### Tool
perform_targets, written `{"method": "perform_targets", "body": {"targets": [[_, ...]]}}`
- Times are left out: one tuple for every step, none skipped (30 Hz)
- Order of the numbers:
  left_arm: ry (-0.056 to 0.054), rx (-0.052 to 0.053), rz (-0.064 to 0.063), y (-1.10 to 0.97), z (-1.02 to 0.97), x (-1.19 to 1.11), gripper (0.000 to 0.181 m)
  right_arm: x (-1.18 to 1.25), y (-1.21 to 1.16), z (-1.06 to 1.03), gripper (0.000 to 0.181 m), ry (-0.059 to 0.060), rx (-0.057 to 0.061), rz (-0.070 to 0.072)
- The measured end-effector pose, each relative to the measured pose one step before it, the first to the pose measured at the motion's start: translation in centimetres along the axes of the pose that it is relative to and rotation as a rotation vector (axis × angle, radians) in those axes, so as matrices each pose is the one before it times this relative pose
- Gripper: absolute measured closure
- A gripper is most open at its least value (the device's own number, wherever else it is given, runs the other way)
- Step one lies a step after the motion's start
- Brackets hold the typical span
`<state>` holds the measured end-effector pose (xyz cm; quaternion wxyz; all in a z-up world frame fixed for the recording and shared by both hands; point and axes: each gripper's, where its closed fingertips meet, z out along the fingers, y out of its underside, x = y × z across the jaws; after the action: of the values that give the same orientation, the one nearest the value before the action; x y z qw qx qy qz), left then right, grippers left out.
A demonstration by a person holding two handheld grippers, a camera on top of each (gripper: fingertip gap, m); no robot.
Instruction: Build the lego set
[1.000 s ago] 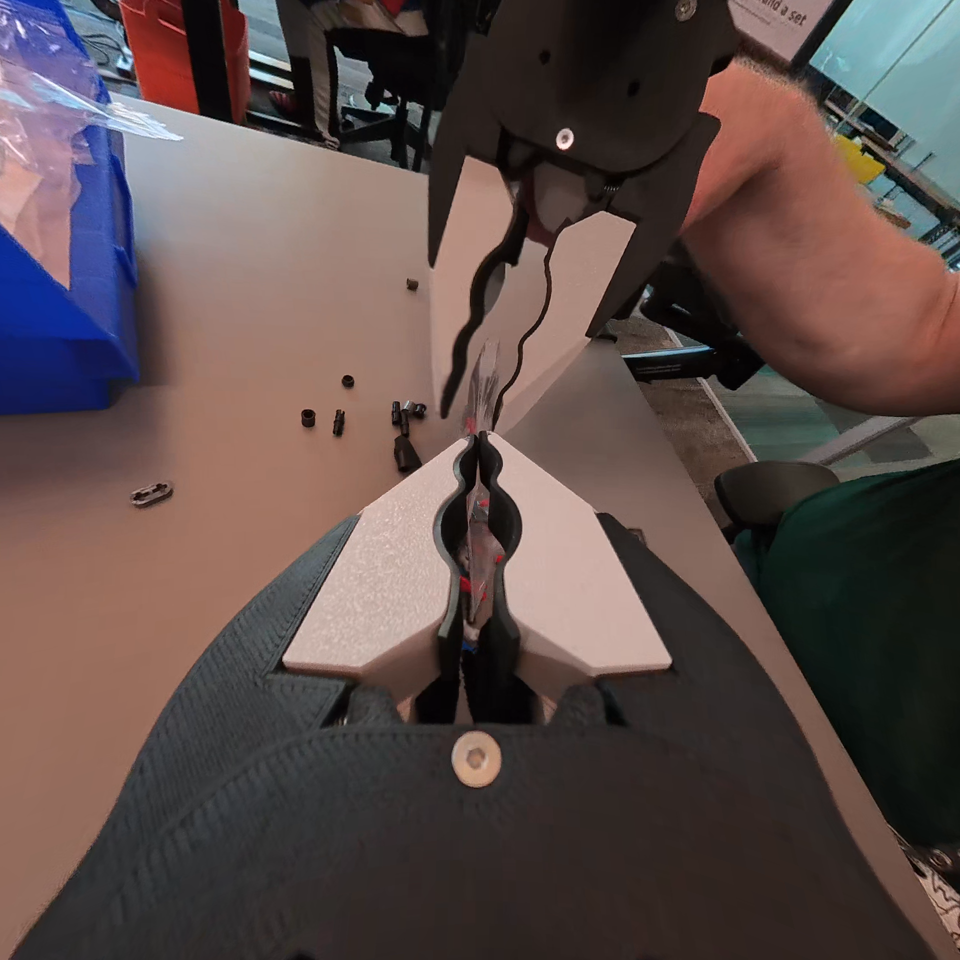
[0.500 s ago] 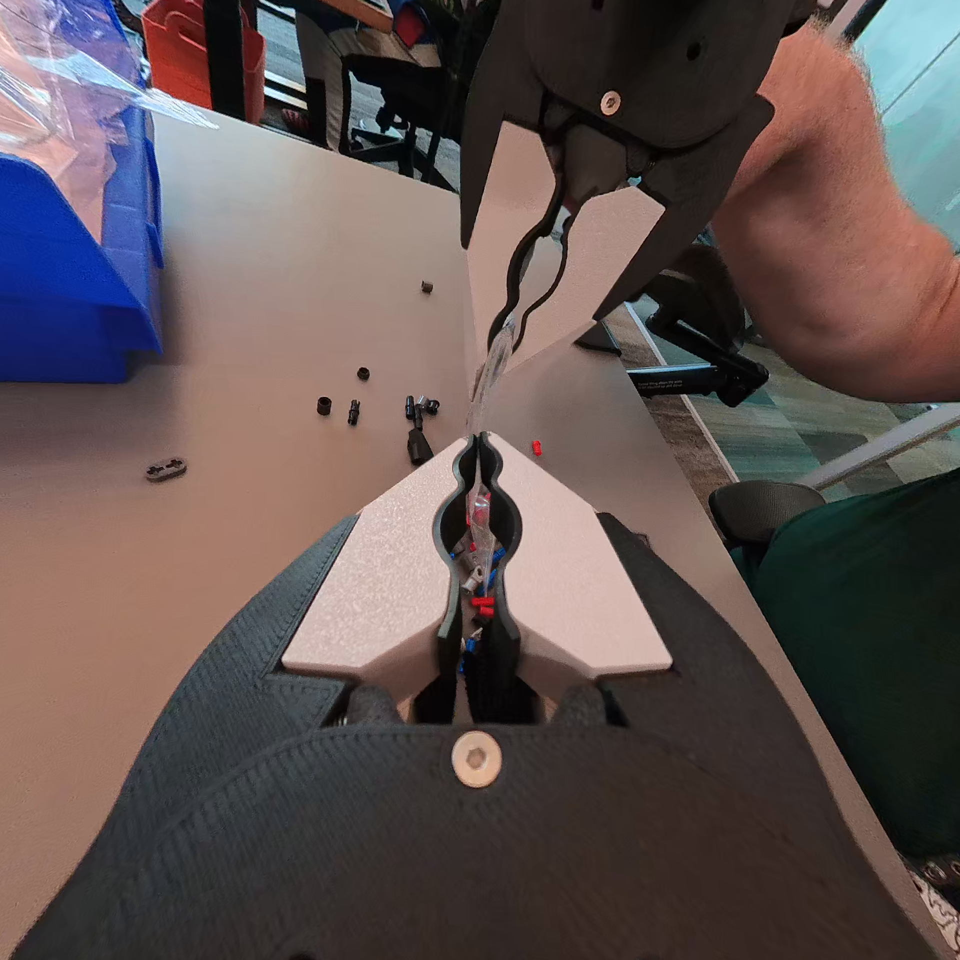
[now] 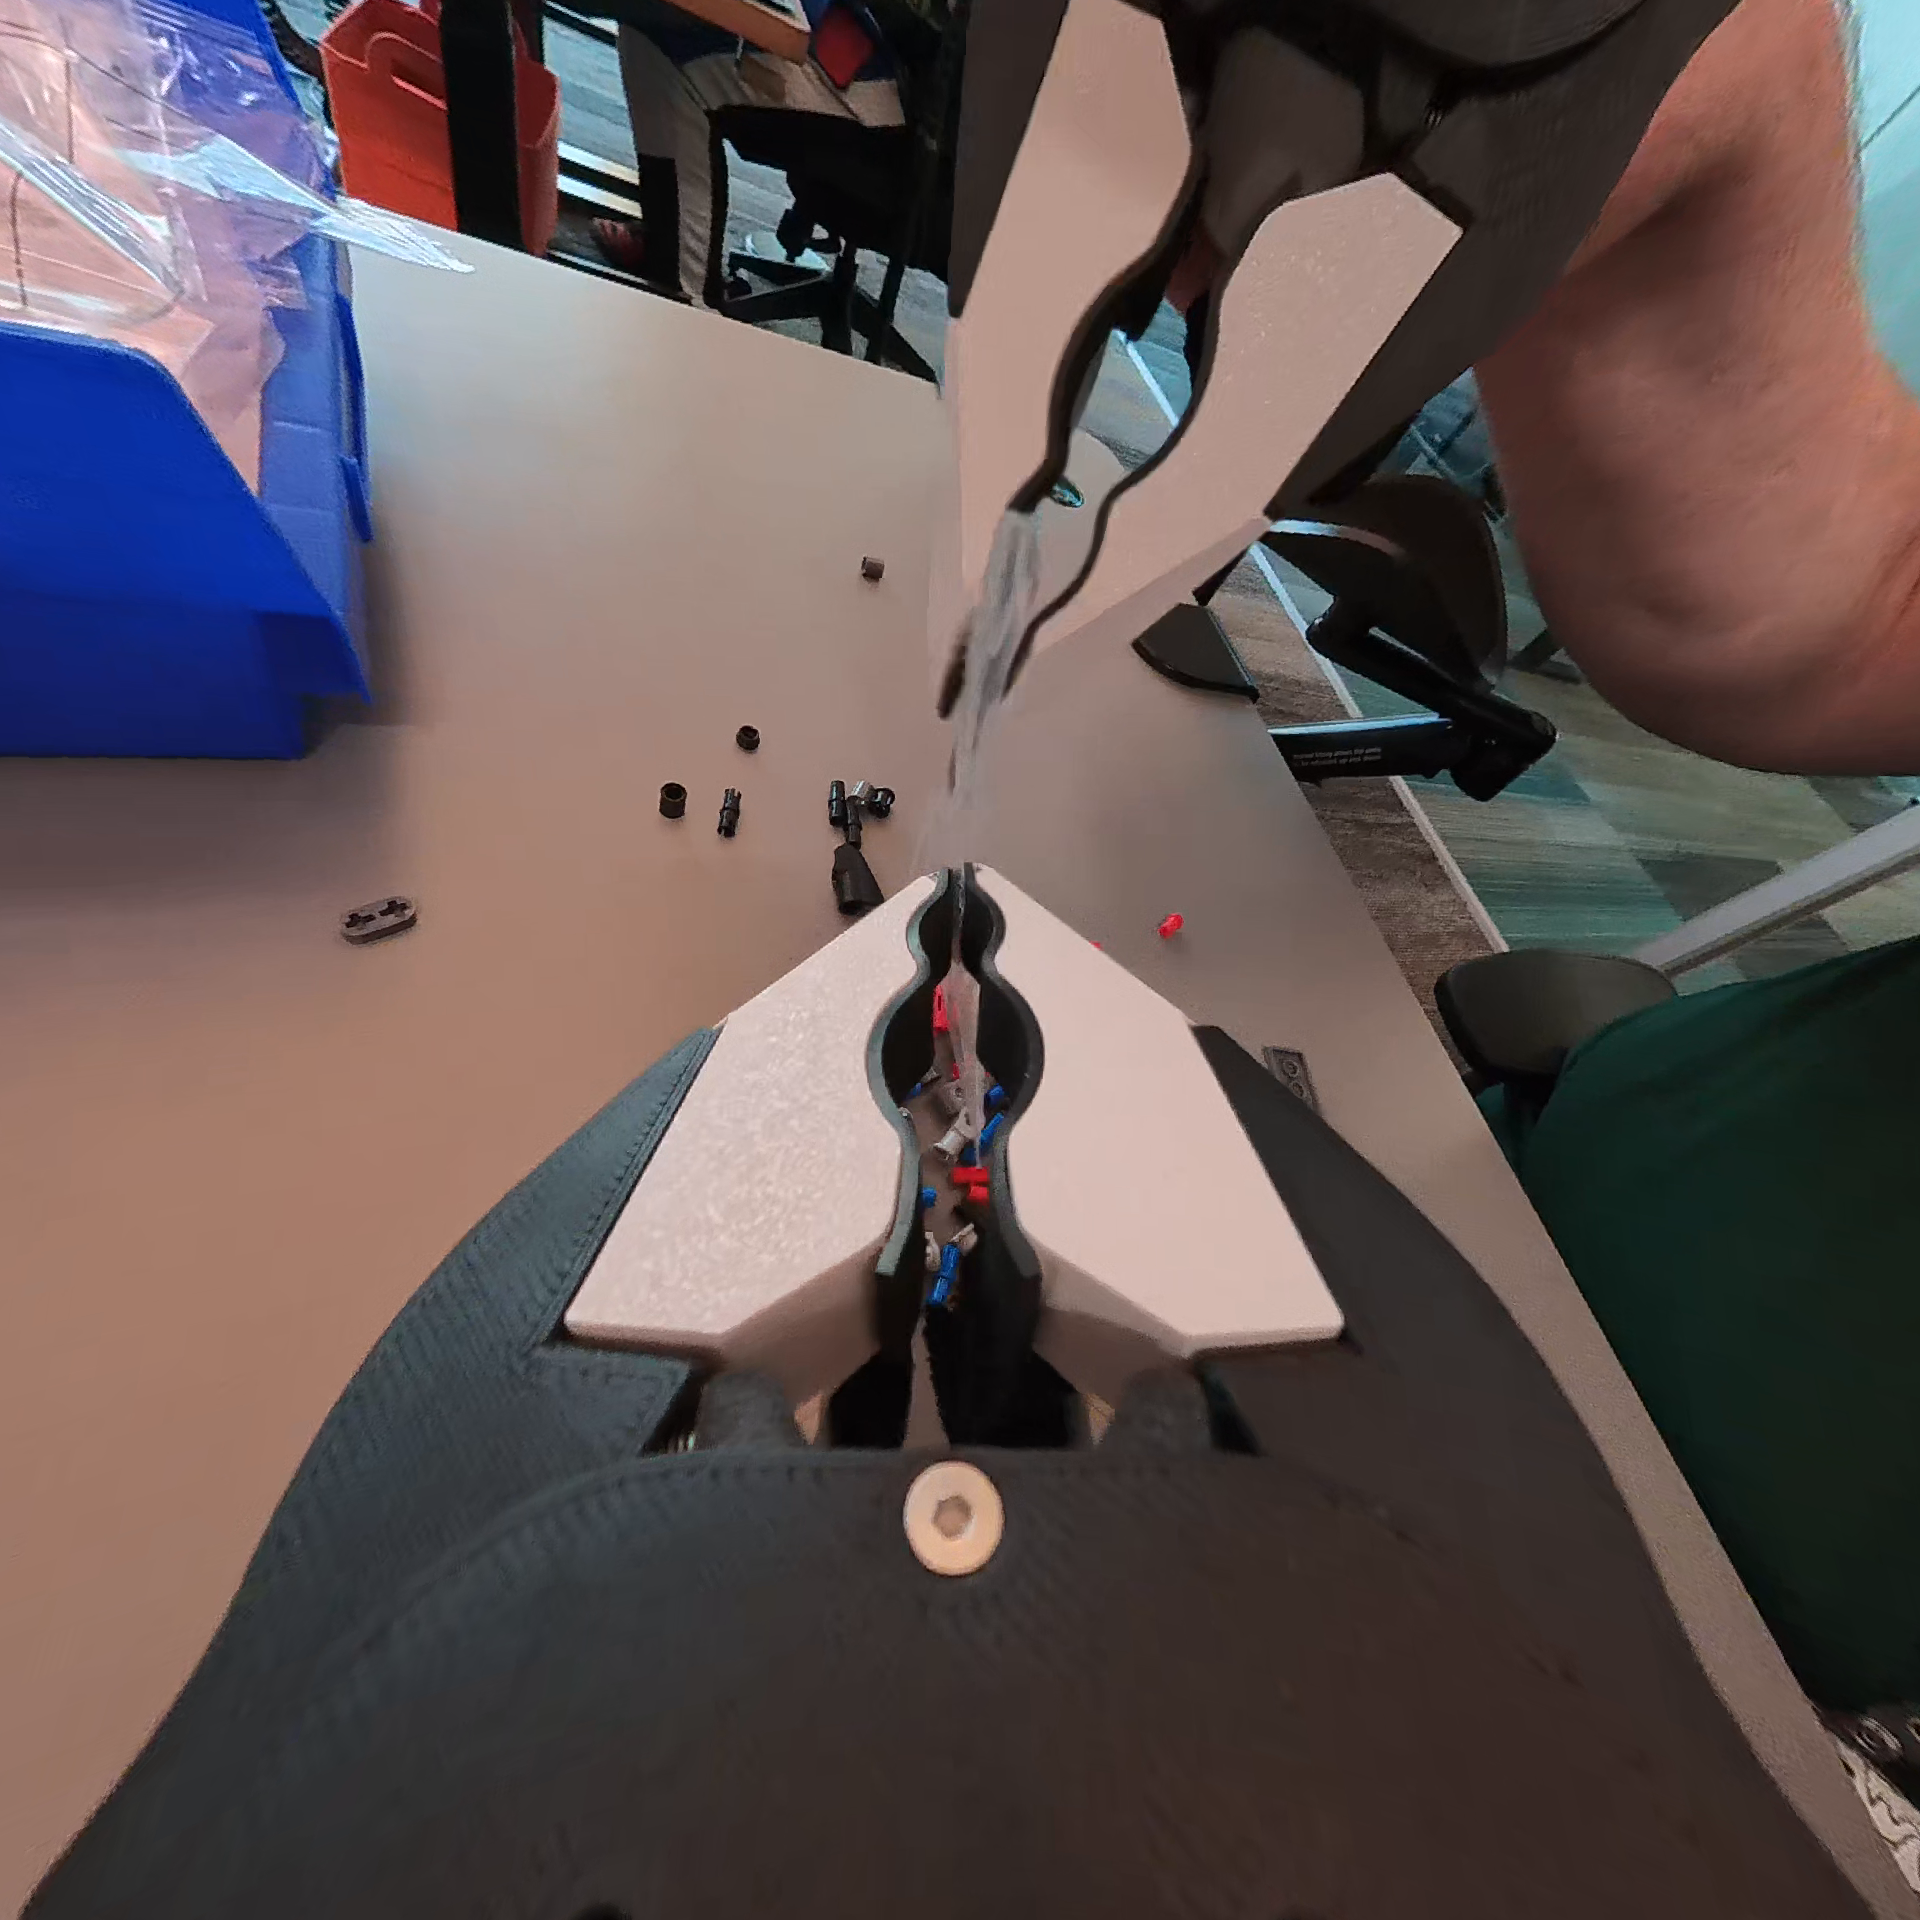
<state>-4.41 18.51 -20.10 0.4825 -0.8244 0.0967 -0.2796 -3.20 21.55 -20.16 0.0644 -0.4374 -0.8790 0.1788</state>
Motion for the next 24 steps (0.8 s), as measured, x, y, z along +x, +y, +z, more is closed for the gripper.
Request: {"method": "perform_targets", "body": {"targets": [[-0.0077,0.0098,0.0018,-0.071,-0.045,-0.138,0.181,0.256,0.081,-0.04,0.159,0.0067,0.003,0.0139],[0.0068,0.0096,-0.0021,-0.066,-0.065,0.054,0.181,0.201,0.17,-0.038,0.148,-0.0024,0.0026,0.017],[0.0154,0.011,-0.0054,-0.086,-0.082,0.179,0.181,0.183,0.223,-0.024,0.142,-0.0097,0.0042,0.0157],[0.0027,0.0125,-0.0022,-0.108,-0.096,-0.016,0.181,0.274,0.285,-0.009,0.138,-0.0085,0.0039,0.0167],[0.0004,0.0087,-0.0006,-0.09,-0.107,-0.04,0.181,0.312,0.297,-0.033,0.141,-0.0078,0.0049,0.0145],[0.0037,0.0084,0.002,-0.103,-0.11,0.004,0.181,0.188,0.214,-0.039,0.145,-0.0143,0.0103,0.0094],[0.0068,0.0156,0.0019,-0.222,-0.129,0.062,0.181,-0.048,0.09,-0.01,0.154,-0.0273,0.0157,0.0054],[0.0069,0.0224,-0.0033,-0.345,-0.143,0.024,0.181,-0.106,-0.044,0.022,0.163,-0.029,0.0197,0.0016],[0.0077,0.0195,-0.0068,-0.31,-0.103,0.007,0.181,-0.155,-0.203,0.039,0.179,-0.0287,0.0256,-0.0002],[0.0089,0.0104,-0.0023,-0.16,-0.039,0.01,0.181,-0.22,-0.305,0.032,0.181,-0.0291,0.0269,-0.0004],[0.0018,0.0081,-0.0006,-0.097,-0.03,-0.088,0.181,-0.016,-0.171,0.023,0.181,-0.0138,0.0154,0.0011],[0.0009,0.0066,-0.0028,-0.081,-0.034,-0.114,0.181,0.108,-0.135,-0.05,0.181,-0.0012,0.0091,0.0008],[0.0093,0.0125,-0.0007,-0.155,-0.04,0.033,0.181,0.017,-0.199,-0.107,0.181,-0.0021,0.0096,-0.0016],[0.0047,0.0134,-0.0003,-0.203,-0.056,0.004,0.181,-0.007,-0.254,-0.127,0.181,0.0001,0.0092,-0.0035],[-0.016,0.0033,0.0006,-0.122,-0.069,-0.293,0.181,0.084,-0.194,-0.144,0.181,0.0084,0.0038,-0.0063],[-0.0196,-0.0066,0.004,-0.014,-0.028,-0.326,0.181,-0.023,-0.158,-0.083,0.181,0.0011,-0.0015,-0.0069],[-0.0041,-0.0056,0.0062,-0.014,0.033,-0.113,0.181,-0.06,-0.106,0.011,0.181,-0.0005,-0.0085,-0.0091],[-0.0023,-0.0053,0.0014,-0.006,0.054,-0.121,0.181,0.165,-0.035,0.03,0.181,0.0141,-0.0149,-0.0121],[-0.0089,-0.0035,0.0034,0.019,0.056,-0.245,0.181,0.194,-0.001,0.015,0.181,0.0135,-0.0159,-0.0085],[0.0052,-0.0033,0.0018,0.054,0.074,-0.044,0.181,0.029,-0.073,-0.02,0.181,0.0001,-0.008,-0.0053],[0.0075,-0.0013,-0.0037,0.036,0.051,-0.024,0.181,-0.008,-0.12,-0.05,0.181,-0.0032,-0.0009,-0.0042],[-0.0028,0.0001,-0.0028,0.012,-0.001,-0.17,0.181,0.044,-0.039,-0.05,0.181,-0.0003,-0.0033,-0.0034],[-0.0006,0.0014,0.0032,-0.011,-0.033,-0.115,0.181,0.027,0.009,-0.011,0.181,-0.0024,-0.0034,-0.0023],[0.0019,0.0011,0.0017,-0.014,-0.051,-0.069,0.181,0.034,0.002,0.009,0.181,-0.0032,-0.0021,-0.0012]]}}
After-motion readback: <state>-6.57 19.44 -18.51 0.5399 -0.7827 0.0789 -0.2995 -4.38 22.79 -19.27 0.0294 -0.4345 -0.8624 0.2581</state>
